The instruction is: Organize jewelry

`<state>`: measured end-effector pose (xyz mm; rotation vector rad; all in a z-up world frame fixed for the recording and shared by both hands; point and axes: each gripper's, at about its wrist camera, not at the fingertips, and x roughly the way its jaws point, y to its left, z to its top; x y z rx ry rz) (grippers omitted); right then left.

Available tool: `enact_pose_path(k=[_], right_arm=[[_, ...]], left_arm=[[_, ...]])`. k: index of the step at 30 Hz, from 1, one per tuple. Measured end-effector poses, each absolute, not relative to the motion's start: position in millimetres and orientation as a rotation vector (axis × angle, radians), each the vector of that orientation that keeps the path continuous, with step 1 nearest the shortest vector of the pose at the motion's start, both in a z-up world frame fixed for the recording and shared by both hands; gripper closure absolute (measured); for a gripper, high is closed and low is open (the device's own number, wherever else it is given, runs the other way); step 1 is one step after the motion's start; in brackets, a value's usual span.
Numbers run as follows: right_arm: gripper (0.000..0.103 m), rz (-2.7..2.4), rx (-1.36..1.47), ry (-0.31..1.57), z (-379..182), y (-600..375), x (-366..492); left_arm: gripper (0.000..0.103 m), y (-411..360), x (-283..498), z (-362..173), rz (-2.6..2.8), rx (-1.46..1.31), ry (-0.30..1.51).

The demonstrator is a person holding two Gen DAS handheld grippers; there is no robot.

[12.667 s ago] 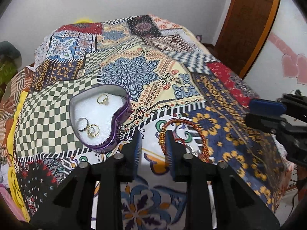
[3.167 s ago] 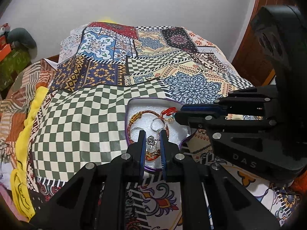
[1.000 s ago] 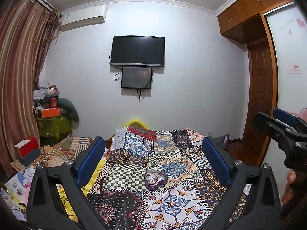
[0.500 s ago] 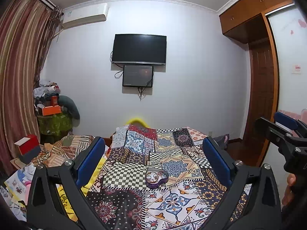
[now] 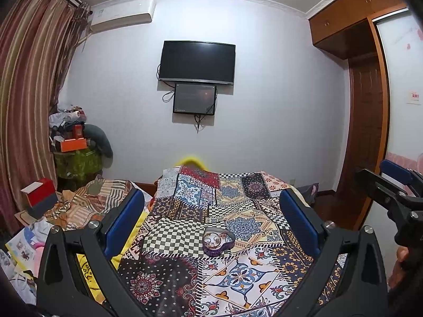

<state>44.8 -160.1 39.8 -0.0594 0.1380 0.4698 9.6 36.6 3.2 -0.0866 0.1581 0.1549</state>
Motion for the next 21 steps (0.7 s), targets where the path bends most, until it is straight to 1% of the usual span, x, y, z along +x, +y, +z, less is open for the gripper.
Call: enact_pose_path(k=[21], right_arm=[[0.000,0.473,-0.043,0.152,39.5,-162.7,44.7]], left_arm=[[0.000,36.3,14.1,2.5,0.126,-0.088,0.168]])
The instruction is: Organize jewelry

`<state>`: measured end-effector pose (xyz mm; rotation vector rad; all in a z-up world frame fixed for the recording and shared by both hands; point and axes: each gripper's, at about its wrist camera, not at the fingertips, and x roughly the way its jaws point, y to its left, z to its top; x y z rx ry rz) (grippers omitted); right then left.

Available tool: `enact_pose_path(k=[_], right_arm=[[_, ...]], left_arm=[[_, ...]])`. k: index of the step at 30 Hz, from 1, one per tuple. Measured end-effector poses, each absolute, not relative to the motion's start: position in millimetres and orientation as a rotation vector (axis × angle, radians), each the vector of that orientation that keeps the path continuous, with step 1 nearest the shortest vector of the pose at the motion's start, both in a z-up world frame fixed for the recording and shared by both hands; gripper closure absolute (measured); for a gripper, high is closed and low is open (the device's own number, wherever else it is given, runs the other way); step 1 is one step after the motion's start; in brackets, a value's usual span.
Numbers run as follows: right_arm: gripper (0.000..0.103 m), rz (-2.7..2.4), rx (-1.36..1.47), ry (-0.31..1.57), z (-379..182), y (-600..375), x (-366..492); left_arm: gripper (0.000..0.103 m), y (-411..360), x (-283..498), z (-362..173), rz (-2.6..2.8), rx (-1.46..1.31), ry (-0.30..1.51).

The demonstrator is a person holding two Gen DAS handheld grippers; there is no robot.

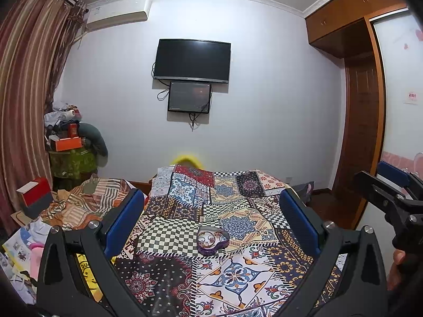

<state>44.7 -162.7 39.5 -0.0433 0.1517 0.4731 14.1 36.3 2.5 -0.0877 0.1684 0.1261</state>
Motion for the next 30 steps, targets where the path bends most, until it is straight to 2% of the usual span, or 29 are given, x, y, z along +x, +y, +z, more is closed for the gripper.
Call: enact_pose_path(k=[30], right_arm=[[0.000,0.474,-0.025,0.177,36.3,-163.2,52.4]], left_arm=[[0.000,31.6,20.4,0.2,0.108,-0.089,0.192]])
